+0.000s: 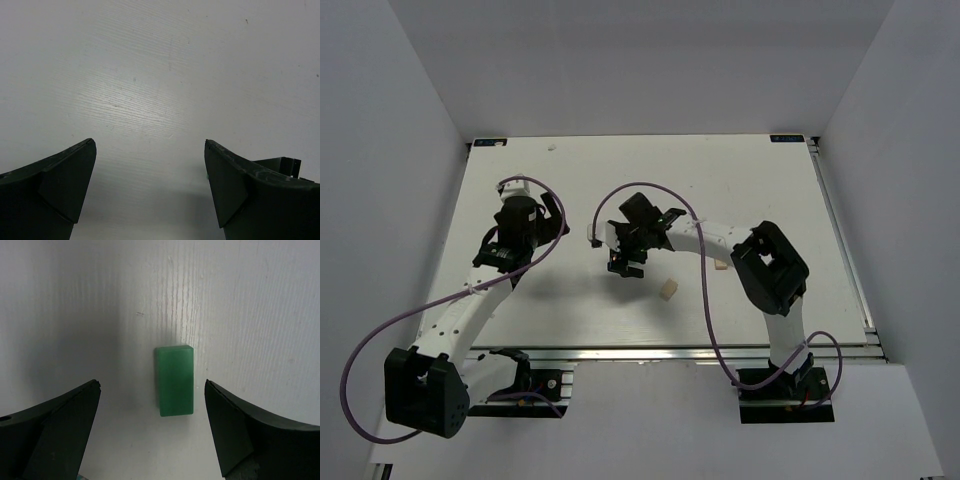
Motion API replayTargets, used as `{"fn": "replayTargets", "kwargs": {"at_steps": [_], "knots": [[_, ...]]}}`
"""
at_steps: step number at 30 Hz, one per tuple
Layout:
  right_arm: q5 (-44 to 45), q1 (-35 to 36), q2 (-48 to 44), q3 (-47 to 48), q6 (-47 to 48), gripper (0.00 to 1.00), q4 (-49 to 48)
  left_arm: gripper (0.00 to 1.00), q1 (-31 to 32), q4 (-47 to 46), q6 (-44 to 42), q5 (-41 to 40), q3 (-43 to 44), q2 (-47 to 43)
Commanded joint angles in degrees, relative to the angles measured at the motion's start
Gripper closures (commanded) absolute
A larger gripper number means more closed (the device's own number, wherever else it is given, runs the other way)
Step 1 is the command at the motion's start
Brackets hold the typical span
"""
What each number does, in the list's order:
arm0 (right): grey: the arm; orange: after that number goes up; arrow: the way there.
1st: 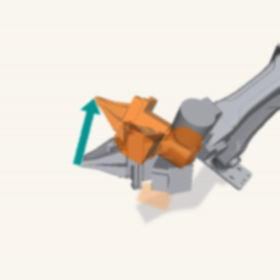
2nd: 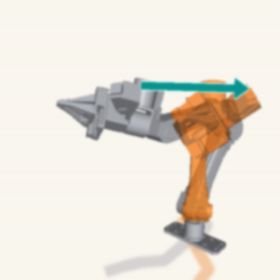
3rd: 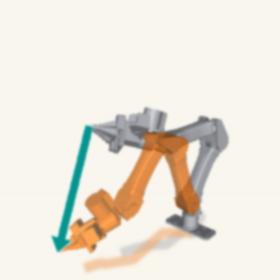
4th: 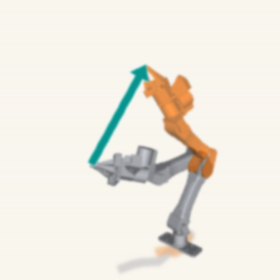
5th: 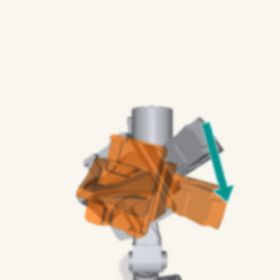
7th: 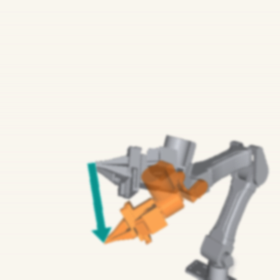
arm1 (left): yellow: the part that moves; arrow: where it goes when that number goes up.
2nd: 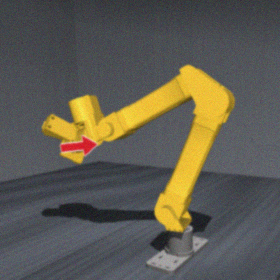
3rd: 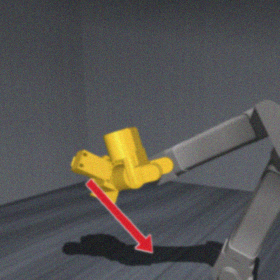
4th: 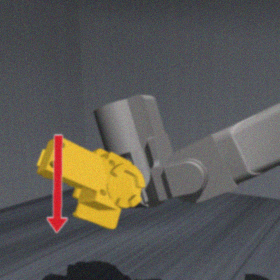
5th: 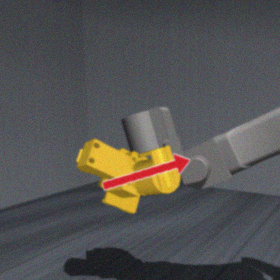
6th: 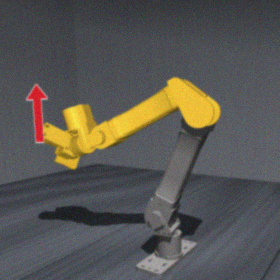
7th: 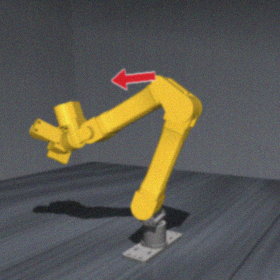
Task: Build the wood block tower
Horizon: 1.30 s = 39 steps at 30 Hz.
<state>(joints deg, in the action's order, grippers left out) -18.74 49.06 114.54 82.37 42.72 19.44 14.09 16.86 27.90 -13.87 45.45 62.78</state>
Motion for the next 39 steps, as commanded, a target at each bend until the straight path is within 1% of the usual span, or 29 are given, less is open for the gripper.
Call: {"fn": "replayTargets", "kwargs": {"at_steps": [1, 6, 11, 14, 17, 18, 22, 23, 25, 26, 27, 28, 30, 33, 36, 39], "knots": [[-1.9, -0.6, 0.9, 2.6, 1.4, 0.11, 1.3, 0.02, -0.1, -0.8, -0.3, -0.8, -0.3, -1.5], [-0.2, -0.8, 3.7, 3.7, 1.8, 0.11, 1.7, 0.02, -0.1, -0.7, -0.3, -0.9, -0.2, -0.9], [0.3, -1.0, 5.2, 3.5, 1.1, 0.12, -0.2, 0.02, -0.1, -0.8, -0.3, -0.7, -0.2, -0.7], [0.3, -1.0, 5.9, 3.8, 0.6, 0.15, -0.7, 0.02, -0.1, -0.9, -0.3, -0.7, -0.2, -0.6], [0.1, -1.0, 6.6, 4.2, 0.7, 0.19, -0.5, 0.02, -0.1, -1.0, -0.5, -0.5, -0.3, -0.5], [0.0, -1.0, 6.7, 4.6, 0.7, 0.24, 0.1, 0.02, -0.1, -1.0, -0.4, -0.5, -0.2, -0.4], [-0.2, -1.1, 6.9, 4.8, 0.5, 0.34, 0.8, 0.02, -0.1, -1.1, -0.5, -0.1, -0.3, -0.1], [-0.2, -1.1, 6.9, 4.7, 0.3, 0.45, 0.9, 0.02, -0.1, -1.0, -0.6, -0.2, -0.3, 0.0], [-0.2, -1.1, 6.7, 4.6, 0.3, 0.53, 0.8, 0.02, -0.1, -1.0, -0.7, 0.1, -0.3, 0.1], [-0.2, -1.1, 6.7, 4.6, 0.2, 0.59, 0.6, 0.02, -0.1, -1.1, -0.7, 0.2, -0.2, 0.1], [-0.2, -1.2, 6.6, 4.6, 0.1, 0.71, 0.6, 0.02, -0.1, -1.2, -0.8, 0.4, -0.3, 0.1], [-0.2, -1.2, 6.3, 4.5, 0.0, 0.73, 0.5, 0.02, -0.1, -1.2, -0.8, 0.5, -0.2, 0.1], [0.1, -1.2, 5.6, 4.5, 0.1, 0.83, 0.3, 0.02, -0.1, -1.4, -0.9, 1.1, -0.3, 0.1], [-0.7, -1.3, 2.7, 3.4, 0.8, 0.87, -0.4, 0.02, -0.1, -1.3, -0.9, 1.2, -0.3, 0.3], [-1.6, -2.0, -2.4, 1.6, 1.9, 0.87, -0.2, 0.02, -0.2, -1.2, -0.9, 1.1, -0.2, 0.5], [-3.3, -3.6, -8.8, 0.3, 5.3, 0.87, 4.2, 0.02, -0.1, -1.5, -1.0, 1.5, -0.2, 0.6]]}}
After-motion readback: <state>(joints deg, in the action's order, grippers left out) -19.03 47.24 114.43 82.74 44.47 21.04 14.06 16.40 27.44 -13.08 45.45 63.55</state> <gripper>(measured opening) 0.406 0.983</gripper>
